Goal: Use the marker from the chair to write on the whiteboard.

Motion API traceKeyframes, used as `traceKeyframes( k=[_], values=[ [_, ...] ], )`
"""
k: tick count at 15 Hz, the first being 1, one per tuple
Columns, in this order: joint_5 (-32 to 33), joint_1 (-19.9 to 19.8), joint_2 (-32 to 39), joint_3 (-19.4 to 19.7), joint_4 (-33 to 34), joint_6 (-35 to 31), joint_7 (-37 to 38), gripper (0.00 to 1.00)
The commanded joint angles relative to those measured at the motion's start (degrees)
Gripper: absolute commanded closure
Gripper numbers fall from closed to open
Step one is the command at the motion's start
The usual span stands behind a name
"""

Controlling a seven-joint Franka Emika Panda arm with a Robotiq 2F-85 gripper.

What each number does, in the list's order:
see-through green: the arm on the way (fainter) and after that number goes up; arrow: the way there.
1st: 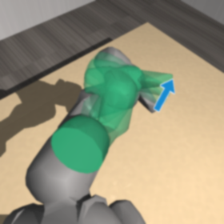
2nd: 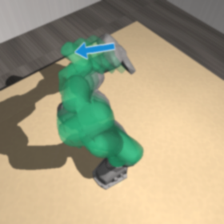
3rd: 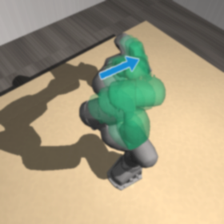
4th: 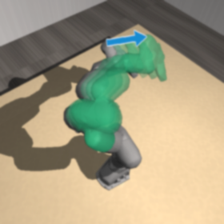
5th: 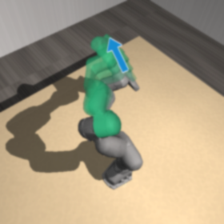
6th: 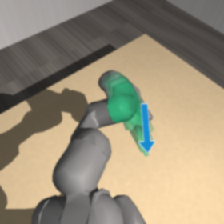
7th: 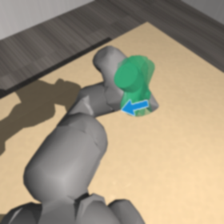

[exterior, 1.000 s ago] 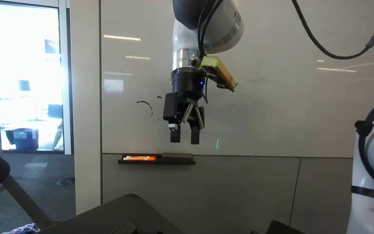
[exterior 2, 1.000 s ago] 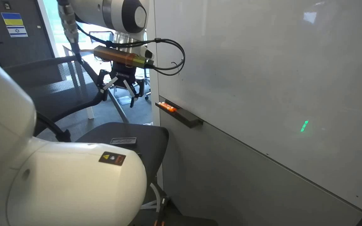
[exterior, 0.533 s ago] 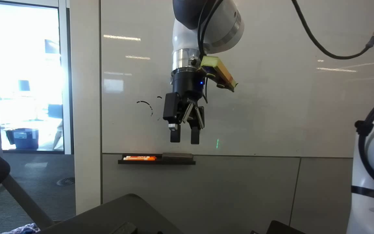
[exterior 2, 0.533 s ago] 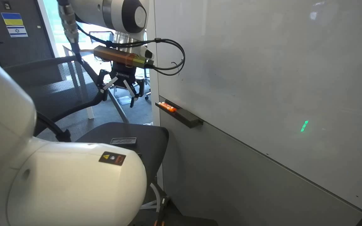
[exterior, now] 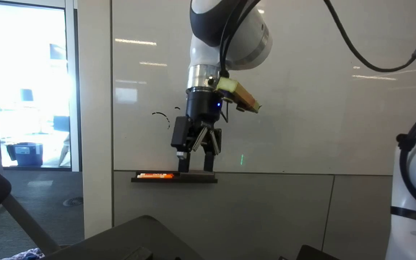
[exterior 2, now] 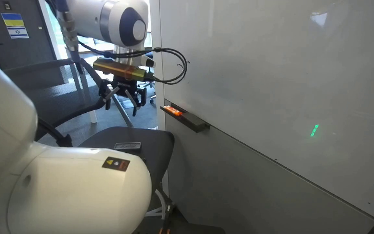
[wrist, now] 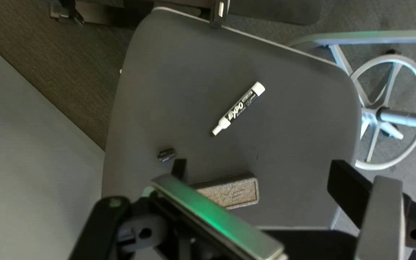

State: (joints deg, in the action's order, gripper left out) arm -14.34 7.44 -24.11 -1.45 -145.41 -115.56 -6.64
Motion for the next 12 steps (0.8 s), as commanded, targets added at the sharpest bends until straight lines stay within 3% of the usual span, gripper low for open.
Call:
traceKeyframes(
  k=[1, 4, 5, 6, 9, 10, 12],
  values=[
    [-4.92, 1.43, -2.25, -4.72, -8.96, -15.82, 7.91, 0.00],
    [-4.66, 2.21, 0.45, -10.63, -15.82, -29.44, 19.31, 0.00],
    [-2.83, 1.69, 7.38, -12.62, -11.99, -33.00, 23.20, 0.00],
    [-1.75, 1.48, 9.39, -14.47, -13.70, -36.53, 26.81, 0.00],
    [5.40, -0.22, 16.55, -19.24, -14.42, -42.23, 38.68, 0.00],
    [9.42, -3.62, 18.91, -22.68, -14.44, -43.43, 43.93, 0.00],
    [17.17, -4.78, 22.39, -23.49, -14.40, -42.39, 53.13, 0.00]
  ],
)
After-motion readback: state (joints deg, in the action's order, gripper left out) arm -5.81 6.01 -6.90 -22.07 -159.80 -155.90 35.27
